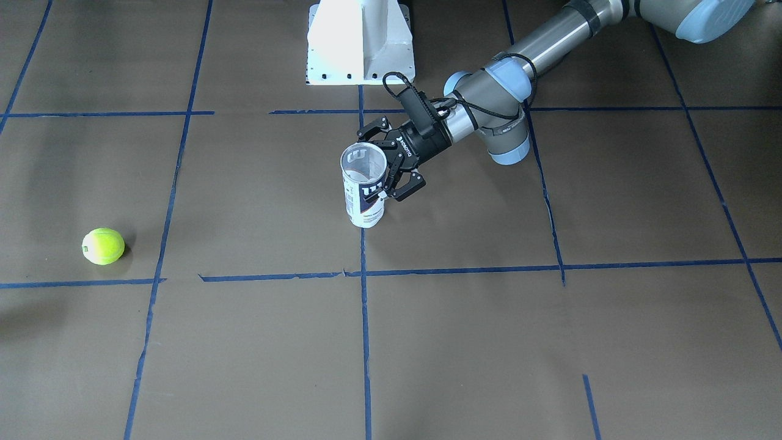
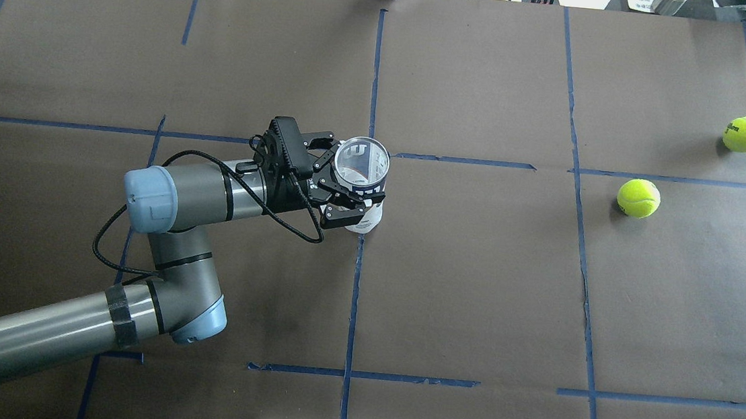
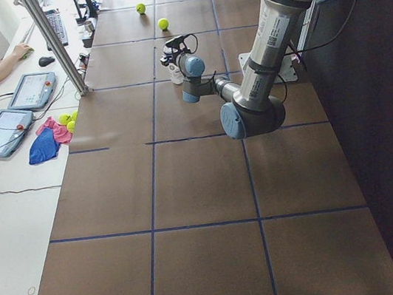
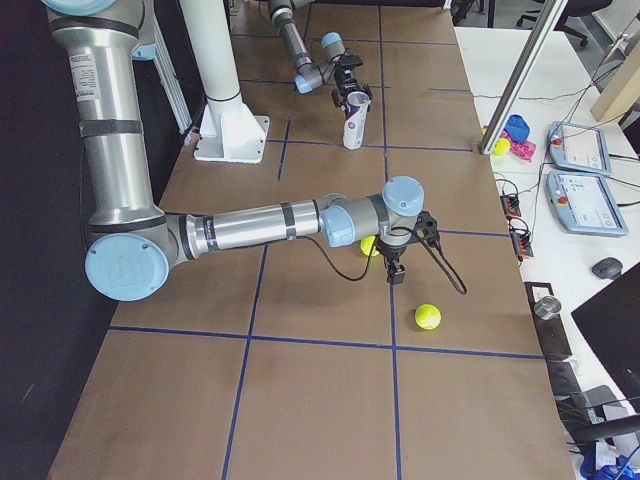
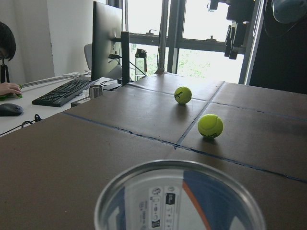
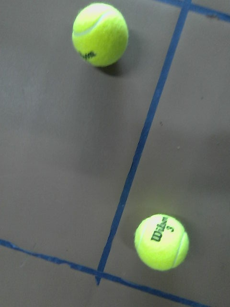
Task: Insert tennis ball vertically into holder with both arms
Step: 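Reach the right gripper to the nearer tennis ball and grasp it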
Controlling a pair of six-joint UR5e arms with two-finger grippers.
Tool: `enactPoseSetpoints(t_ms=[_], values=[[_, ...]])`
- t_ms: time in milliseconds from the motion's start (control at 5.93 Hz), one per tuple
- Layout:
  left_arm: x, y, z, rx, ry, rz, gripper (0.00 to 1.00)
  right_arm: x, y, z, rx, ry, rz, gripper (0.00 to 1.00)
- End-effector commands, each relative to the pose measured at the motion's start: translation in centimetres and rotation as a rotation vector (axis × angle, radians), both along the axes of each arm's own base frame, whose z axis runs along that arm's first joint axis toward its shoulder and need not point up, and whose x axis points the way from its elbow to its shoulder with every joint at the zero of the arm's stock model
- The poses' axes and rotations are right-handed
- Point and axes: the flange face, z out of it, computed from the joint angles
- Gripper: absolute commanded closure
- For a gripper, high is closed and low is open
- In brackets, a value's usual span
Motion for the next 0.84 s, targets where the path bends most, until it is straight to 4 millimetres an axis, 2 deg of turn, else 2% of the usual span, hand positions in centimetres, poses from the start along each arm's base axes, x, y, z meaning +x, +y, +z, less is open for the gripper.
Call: enactPoseSetpoints(t_ms=[0, 169, 674], values=[[0.0, 0.0, 0.1, 0.000, -0.001, 0.000, 0.11, -9.6, -0.3, -3.2, 0.035, 0.031, 0.044, 0.00], [0.0, 0.0, 0.1, 0.000, -0.001, 0.000, 0.11, -12.3, 0.0, -3.3, 0.038, 0.038, 0.049, 0.00], [0.0, 0.0, 0.1, 0.000, -0.001, 0.000, 0.11, -16.6, 1.5, -2.8, 0.057, 0.081, 0.006, 0.00]])
